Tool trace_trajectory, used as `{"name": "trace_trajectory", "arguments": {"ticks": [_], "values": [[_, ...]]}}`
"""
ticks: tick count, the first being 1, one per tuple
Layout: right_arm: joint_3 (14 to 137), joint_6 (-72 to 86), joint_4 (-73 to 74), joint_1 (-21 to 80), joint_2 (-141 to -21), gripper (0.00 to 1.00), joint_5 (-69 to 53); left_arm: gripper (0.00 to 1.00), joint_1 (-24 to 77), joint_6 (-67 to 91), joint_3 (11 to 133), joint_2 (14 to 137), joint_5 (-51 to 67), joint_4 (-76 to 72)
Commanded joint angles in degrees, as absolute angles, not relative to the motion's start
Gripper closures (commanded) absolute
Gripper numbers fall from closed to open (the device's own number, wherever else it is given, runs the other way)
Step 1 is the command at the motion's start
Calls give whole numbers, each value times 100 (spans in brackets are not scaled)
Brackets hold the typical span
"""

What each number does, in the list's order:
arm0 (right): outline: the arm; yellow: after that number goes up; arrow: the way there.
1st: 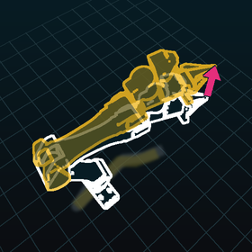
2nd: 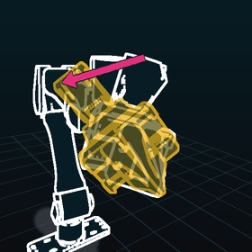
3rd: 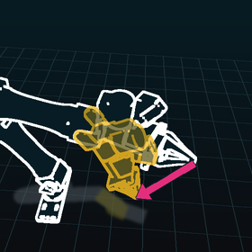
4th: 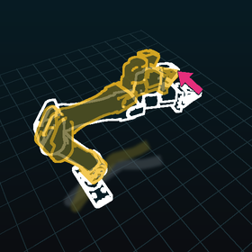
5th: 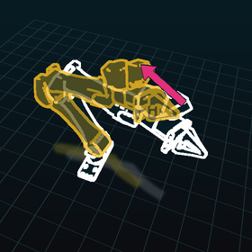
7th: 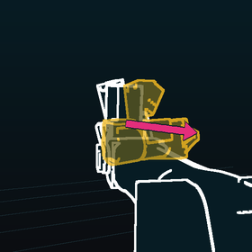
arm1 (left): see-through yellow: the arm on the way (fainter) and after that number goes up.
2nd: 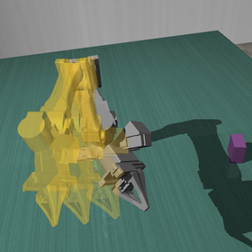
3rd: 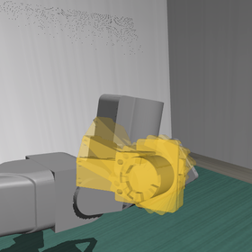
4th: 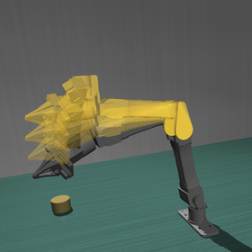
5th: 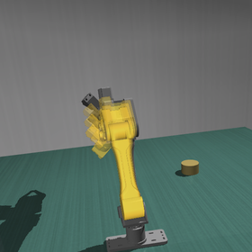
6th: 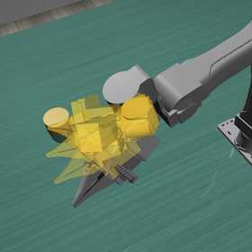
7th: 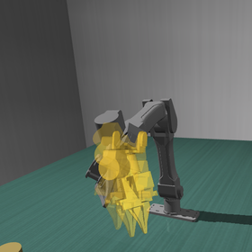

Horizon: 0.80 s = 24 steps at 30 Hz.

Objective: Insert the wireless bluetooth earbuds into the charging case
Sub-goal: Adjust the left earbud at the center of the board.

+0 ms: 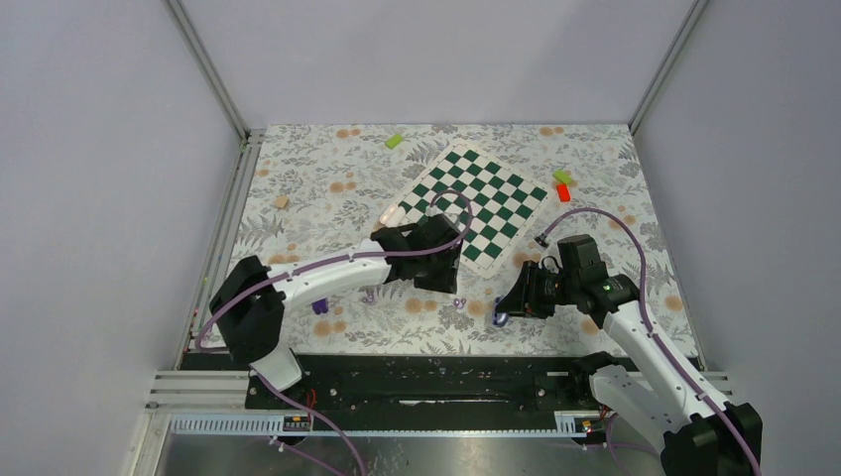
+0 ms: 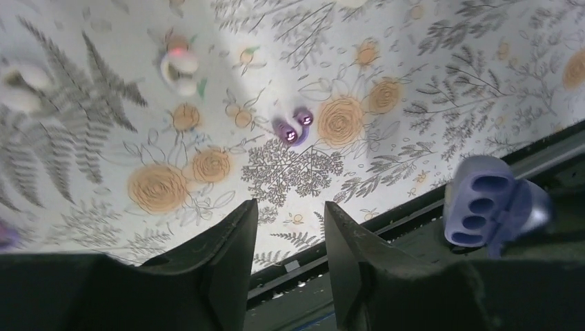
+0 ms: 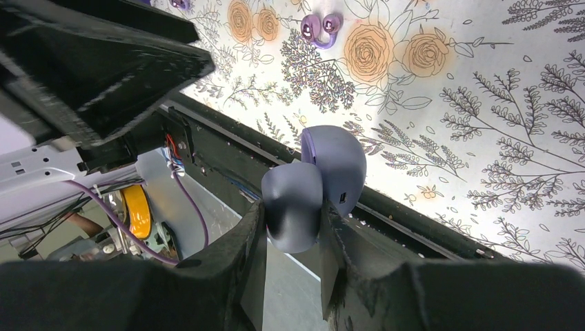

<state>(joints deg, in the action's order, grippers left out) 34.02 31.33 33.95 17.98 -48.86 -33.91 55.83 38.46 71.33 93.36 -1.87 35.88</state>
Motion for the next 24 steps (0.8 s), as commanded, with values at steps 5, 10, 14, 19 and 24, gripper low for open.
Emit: {"name": "trace_trajectory", "arguments": {"ticks": [5, 10, 14, 19, 24], "values": [[3445, 3146, 3313, 1785, -4871, 100, -3509, 64, 5599, 5736, 6353, 9545, 513, 2846], [3419, 3141, 3368, 1789, -4802, 100, -3497, 72, 5648, 5714, 6268, 9720, 778, 2277], [3425, 3139, 3375, 1787, -4791, 100, -3485, 82, 5689, 5597, 6469, 10094, 985, 2044], [3453, 3129, 3381, 1784, -4822, 100, -3486, 88, 5840, 5444, 6784, 10358, 914, 1800], [3417, 3129, 3377, 1784, -4802, 100, -3459, 92, 5853, 5410, 6889, 10441, 552, 1617]]}}
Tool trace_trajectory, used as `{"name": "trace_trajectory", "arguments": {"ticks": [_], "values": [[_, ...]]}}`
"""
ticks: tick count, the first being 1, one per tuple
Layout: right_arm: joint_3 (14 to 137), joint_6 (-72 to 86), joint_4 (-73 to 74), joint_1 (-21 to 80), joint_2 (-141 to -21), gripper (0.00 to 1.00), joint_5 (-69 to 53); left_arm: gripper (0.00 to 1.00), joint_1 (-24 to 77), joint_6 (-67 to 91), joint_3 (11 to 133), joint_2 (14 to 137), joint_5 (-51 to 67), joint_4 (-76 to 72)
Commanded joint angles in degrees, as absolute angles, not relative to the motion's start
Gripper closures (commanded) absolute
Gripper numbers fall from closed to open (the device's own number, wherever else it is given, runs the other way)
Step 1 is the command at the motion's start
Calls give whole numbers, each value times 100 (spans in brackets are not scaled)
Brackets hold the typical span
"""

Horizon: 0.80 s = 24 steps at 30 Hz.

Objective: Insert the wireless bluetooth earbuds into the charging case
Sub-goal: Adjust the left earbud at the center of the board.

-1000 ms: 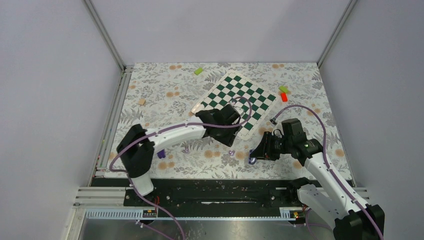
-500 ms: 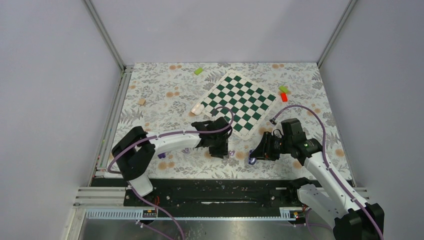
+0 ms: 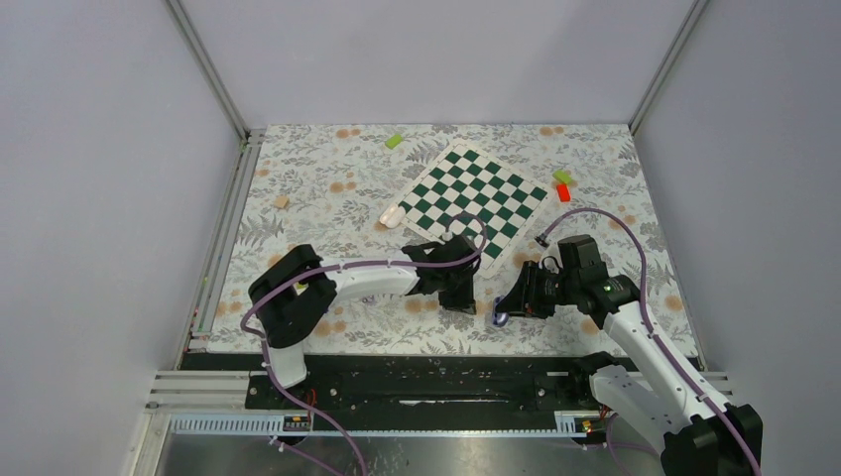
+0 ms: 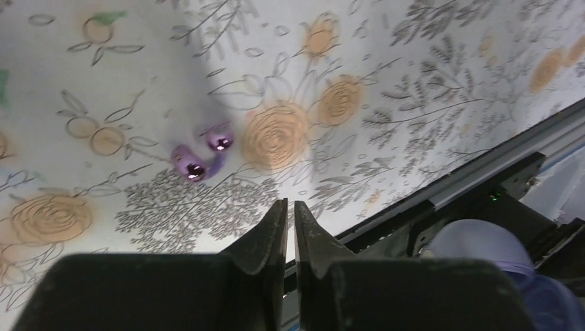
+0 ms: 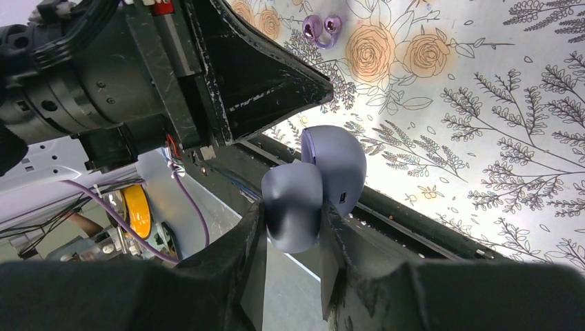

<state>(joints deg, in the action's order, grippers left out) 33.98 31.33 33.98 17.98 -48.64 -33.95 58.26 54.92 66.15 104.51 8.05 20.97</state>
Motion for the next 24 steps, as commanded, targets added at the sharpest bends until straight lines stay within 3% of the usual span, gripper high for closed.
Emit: {"name": "trace_trajectory", "arguments": {"ticks": [1, 16, 24], "values": [[3411, 3129, 3380, 1784, -4797, 100, -3450, 93, 5846, 5439, 6887, 10447, 450, 1562], [3356, 3152, 3400, 1789, -4723, 100, -3440, 95, 5715, 6100, 7349, 10837, -968, 2139], [3384, 3159, 3402, 1784, -4743, 100, -3428, 95, 5643, 6148, 7312, 11053, -839, 2329]]}}
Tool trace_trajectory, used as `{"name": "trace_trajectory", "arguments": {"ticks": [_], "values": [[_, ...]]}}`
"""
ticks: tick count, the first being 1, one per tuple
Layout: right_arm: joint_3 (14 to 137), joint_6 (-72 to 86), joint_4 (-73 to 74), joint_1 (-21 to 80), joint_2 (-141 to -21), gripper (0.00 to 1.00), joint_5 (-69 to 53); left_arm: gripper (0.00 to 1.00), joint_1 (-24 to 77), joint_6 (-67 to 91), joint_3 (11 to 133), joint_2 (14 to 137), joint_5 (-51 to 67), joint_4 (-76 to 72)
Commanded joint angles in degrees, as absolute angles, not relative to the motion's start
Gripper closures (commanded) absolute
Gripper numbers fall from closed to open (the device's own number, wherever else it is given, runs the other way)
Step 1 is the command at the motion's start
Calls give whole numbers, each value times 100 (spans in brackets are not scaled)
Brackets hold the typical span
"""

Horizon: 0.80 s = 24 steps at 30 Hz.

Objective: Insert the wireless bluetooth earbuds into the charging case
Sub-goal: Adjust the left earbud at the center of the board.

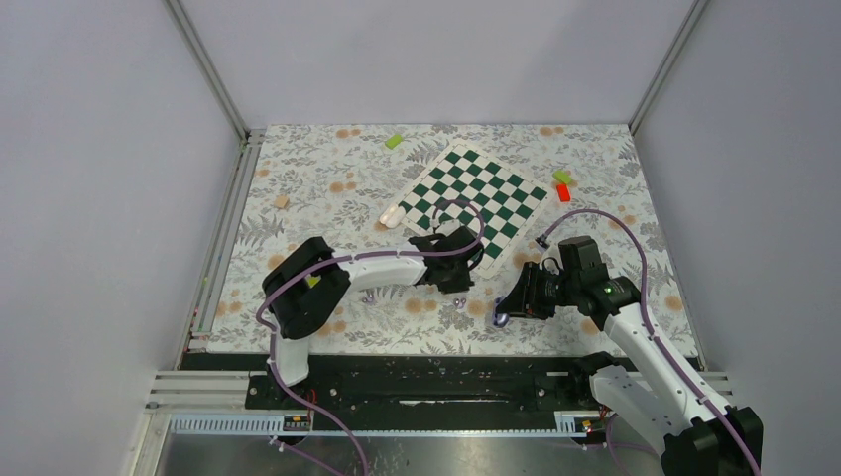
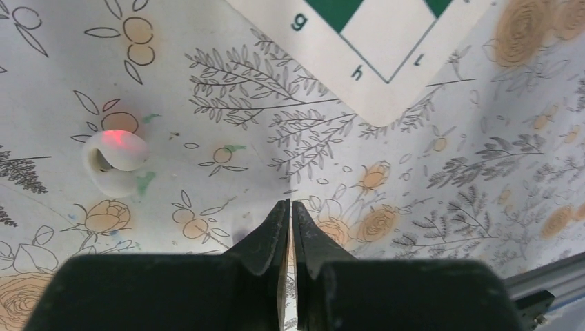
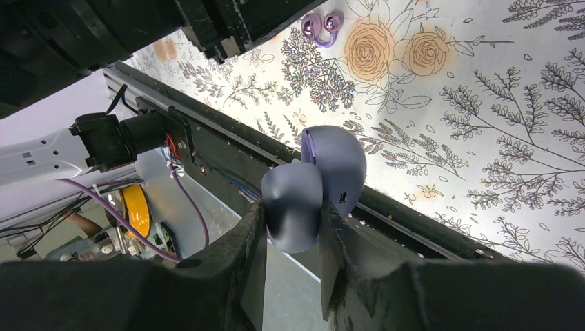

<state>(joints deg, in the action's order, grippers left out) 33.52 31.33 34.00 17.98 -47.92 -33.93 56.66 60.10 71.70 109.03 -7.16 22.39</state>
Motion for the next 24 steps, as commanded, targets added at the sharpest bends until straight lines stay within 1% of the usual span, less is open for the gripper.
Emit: {"name": "trace_trajectory", "arguments": {"ticks": [1, 4, 8, 12, 17, 24], "values": [[3377, 3163, 3407, 1784, -4744, 100, -3430, 95, 5645, 6130, 7297, 11076, -799, 2334], [3383, 3177, 3409, 1784, -4730, 100, -3425, 95, 5647, 5917, 7342, 11136, -552, 2330], [3386, 3182, 3410, 1784, -4720, 100, -3419, 95, 5650, 5458, 7427, 11232, 114, 2347], [3392, 3189, 3411, 1784, -4726, 100, -3418, 95, 5695, 5094, 7215, 11077, 513, 2353], [3397, 3190, 3404, 1784, -4749, 100, -3419, 94, 5711, 4763, 6892, 10648, 551, 2470], [3390, 3238, 3364, 1784, -4742, 100, -3448, 94, 5741, 4260, 7059, 10170, 445, 2889]]}}
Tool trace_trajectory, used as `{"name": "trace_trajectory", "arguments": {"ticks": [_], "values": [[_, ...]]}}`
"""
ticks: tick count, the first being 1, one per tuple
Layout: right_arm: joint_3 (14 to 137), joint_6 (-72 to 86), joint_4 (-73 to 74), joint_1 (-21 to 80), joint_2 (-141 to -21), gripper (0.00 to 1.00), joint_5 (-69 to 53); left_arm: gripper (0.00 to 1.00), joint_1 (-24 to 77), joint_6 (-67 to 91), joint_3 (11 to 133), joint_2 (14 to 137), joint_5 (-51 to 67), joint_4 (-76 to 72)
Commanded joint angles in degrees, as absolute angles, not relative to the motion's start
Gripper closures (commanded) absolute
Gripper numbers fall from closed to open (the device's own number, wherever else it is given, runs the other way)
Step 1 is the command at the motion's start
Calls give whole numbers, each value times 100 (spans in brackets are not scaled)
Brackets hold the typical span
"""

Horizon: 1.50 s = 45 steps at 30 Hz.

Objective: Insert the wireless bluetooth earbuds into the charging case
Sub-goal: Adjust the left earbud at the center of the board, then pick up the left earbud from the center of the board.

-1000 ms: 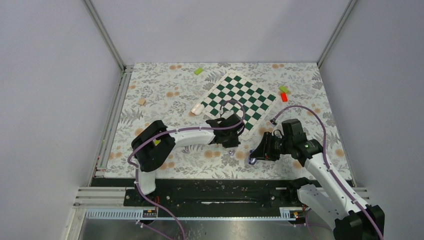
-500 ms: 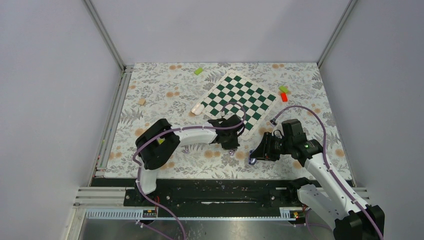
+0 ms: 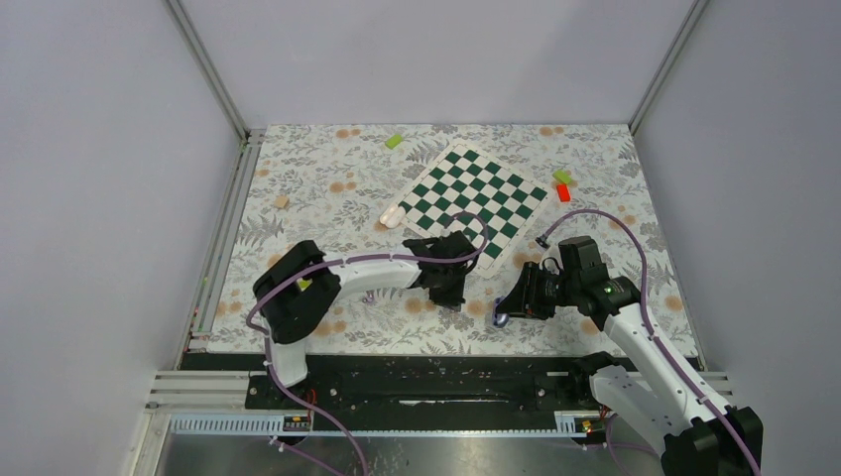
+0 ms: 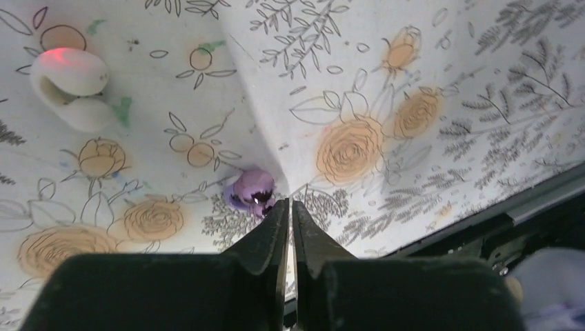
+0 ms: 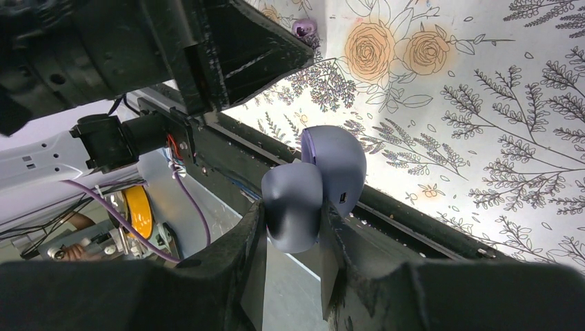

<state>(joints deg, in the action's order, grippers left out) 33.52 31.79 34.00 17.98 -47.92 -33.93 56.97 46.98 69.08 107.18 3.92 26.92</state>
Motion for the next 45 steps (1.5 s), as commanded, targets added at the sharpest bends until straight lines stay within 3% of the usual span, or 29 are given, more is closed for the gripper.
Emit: {"name": "trace_trajectory", "arguments": {"ticks": [1, 6, 11, 20, 45], "values": [[3391, 3243, 3359, 1784, -4730, 100, -3454, 94, 5760, 4188, 7098, 10072, 451, 2924], [3393, 3252, 3357, 1784, -4685, 100, -3466, 88, 5792, 4030, 7093, 9539, 381, 3007], [3390, 3248, 3354, 1784, -4703, 100, -3478, 75, 5664, 4074, 6862, 9427, 25, 3138], [3409, 3199, 3357, 1784, -4745, 100, -3510, 69, 5518, 4985, 6615, 9885, -124, 2941], [3379, 3186, 3332, 1784, -4802, 100, -3485, 68, 5515, 5134, 6534, 10476, -228, 2531]]}}
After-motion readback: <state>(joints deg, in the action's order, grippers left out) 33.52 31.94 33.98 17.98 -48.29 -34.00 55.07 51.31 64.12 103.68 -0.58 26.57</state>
